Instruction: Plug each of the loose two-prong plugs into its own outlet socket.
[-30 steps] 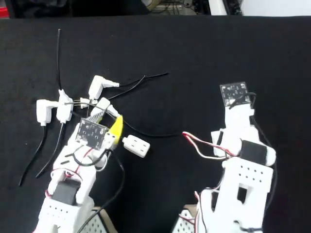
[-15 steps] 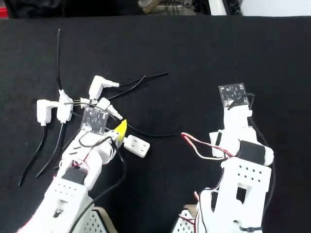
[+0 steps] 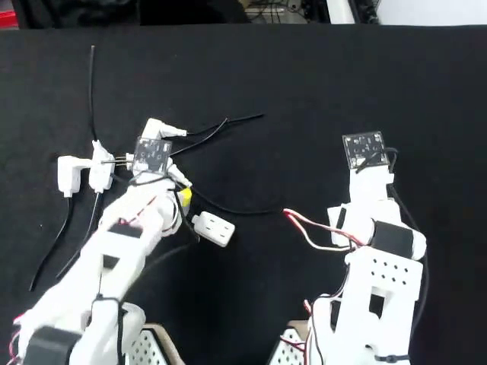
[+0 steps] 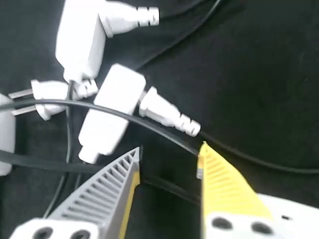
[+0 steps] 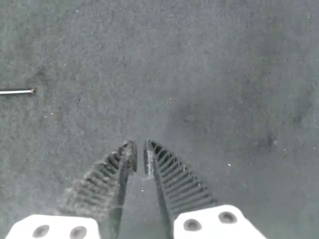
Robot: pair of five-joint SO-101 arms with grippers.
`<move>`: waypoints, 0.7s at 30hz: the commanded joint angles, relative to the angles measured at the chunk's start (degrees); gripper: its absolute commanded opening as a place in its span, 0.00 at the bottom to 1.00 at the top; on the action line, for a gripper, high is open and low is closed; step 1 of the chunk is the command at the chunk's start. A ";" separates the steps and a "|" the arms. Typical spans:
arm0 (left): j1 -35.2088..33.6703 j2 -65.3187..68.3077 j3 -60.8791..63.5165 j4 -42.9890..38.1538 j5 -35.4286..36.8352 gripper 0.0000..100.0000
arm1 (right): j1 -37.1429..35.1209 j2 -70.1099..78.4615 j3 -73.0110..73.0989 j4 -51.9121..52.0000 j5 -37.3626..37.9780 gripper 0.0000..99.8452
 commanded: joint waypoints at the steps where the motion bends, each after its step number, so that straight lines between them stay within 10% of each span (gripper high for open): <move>1: -0.84 2.73 -8.31 9.58 0.44 0.13 | -1.14 0.31 -0.22 -1.05 -0.62 0.02; 17: -0.92 3.78 -11.82 35.78 -0.35 0.11 | -1.14 0.31 -0.22 -0.97 -0.62 0.03; 21: -1.01 3.78 -12.79 46.33 -10.81 0.11 | -1.14 0.31 -0.22 -0.97 -0.62 0.03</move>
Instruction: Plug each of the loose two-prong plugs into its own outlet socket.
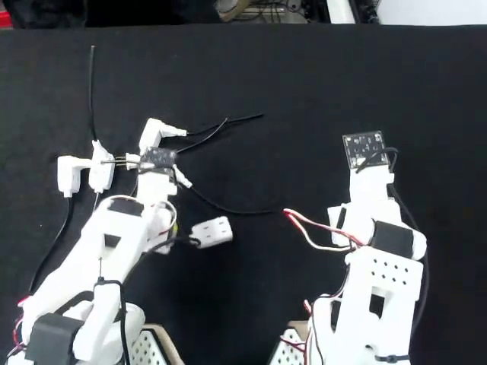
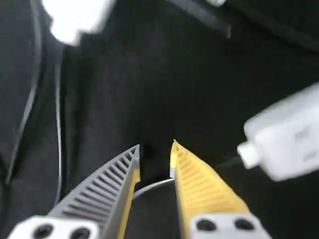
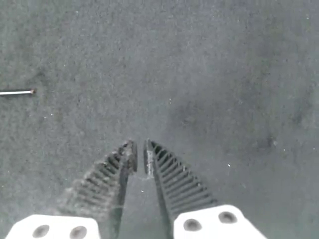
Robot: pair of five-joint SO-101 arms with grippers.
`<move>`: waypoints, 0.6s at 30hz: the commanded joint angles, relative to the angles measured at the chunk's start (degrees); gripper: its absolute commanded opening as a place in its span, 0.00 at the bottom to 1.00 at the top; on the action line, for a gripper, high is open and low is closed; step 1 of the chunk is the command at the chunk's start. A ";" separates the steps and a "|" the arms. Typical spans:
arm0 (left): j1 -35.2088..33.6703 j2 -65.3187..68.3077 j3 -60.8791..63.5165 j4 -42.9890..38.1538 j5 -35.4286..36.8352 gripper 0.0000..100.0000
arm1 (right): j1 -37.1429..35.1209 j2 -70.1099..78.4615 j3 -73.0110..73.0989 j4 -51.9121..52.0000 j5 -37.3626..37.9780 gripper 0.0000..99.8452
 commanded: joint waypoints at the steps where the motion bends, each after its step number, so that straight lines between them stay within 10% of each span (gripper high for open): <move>1: -0.57 -0.18 -2.51 9.49 -9.93 0.11 | -1.14 0.31 -0.22 -0.79 -0.62 0.03; 10: -0.57 -0.88 -7.34 23.12 -32.44 0.10 | -5.36 0.22 1.36 -0.97 -0.18 0.03; 18: 1.36 -21.89 -9.98 26.29 -29.19 0.11 | -5.45 0.22 1.45 -1.05 -0.35 0.03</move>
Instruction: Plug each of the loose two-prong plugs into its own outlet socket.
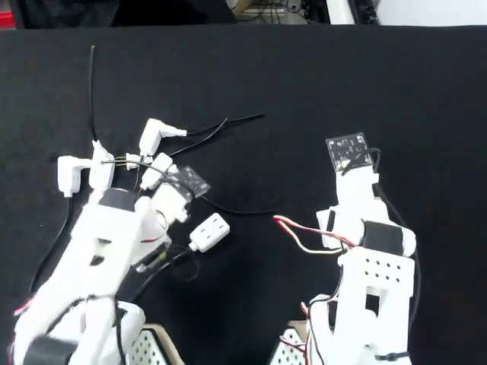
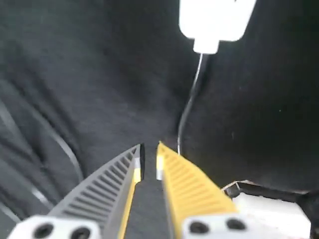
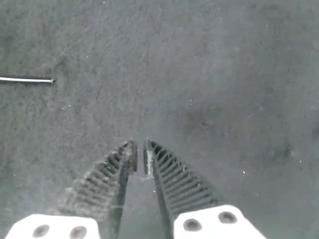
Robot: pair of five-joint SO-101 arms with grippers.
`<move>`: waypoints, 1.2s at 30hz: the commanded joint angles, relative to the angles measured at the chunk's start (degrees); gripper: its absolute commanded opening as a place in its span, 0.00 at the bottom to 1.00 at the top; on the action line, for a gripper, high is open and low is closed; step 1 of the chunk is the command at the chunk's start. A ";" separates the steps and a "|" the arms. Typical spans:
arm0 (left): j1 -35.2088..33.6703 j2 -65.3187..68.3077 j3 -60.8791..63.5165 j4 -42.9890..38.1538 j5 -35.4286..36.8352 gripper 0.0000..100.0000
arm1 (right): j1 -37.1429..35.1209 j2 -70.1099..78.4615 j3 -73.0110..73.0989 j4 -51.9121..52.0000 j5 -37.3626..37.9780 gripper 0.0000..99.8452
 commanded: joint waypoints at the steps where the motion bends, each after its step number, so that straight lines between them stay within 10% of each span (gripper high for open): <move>1: 1.27 -14.95 -0.92 -0.70 2.37 0.14 | -0.88 0.22 -0.31 -1.05 -0.35 0.03; 10: 15.34 -34.46 18.15 -19.52 5.71 0.28 | -0.88 0.31 -0.31 -1.05 -0.62 0.03; 22: 16.22 -3.52 14.90 -44.84 10.20 0.29 | -0.88 0.22 -0.22 -1.05 -0.62 0.03; 31: 12.70 10.37 7.52 -39.74 10.20 0.28 | -0.97 0.31 -0.13 -1.93 -0.62 0.03; 36: 12.35 4.84 6.99 -31.12 10.20 0.09 | -0.97 0.22 -0.13 -1.93 -0.62 0.03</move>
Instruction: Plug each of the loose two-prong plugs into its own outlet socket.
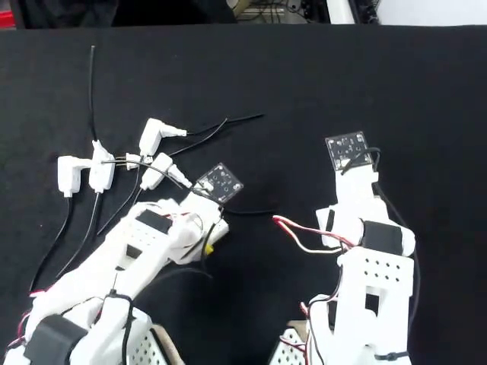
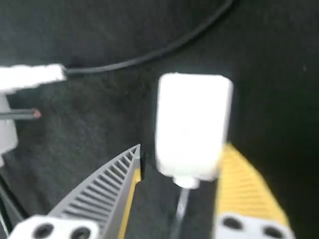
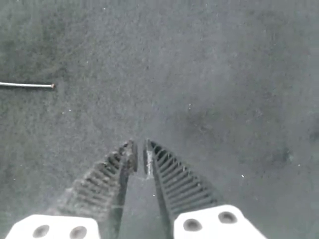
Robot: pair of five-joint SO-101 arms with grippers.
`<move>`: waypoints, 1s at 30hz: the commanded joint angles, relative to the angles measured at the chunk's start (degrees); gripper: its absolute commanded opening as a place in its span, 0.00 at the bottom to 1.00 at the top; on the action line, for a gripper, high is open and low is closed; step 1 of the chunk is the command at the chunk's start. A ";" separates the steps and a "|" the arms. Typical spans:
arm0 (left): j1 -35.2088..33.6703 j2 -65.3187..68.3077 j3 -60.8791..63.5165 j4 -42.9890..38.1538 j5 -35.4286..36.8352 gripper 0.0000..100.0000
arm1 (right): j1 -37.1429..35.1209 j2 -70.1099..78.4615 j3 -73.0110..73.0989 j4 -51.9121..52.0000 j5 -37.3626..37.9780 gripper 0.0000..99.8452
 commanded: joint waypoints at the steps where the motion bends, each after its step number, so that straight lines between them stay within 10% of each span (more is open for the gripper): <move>1: -1.10 -5.80 -2.59 6.77 0.35 0.04 | -0.70 0.22 -0.22 -0.88 -0.53 0.03; 11: -10.95 -27.25 6.02 23.21 -0.18 0.07 | -0.70 0.40 -0.22 -0.79 -0.53 0.03; 17: -19.03 -40.00 14.29 29.19 -15.12 0.07 | -3.78 0.48 0.04 -0.26 -0.26 0.03; 30: -26.15 -65.32 12.44 35.16 -8.44 0.34 | -4.66 0.48 0.40 -0.44 -0.26 0.03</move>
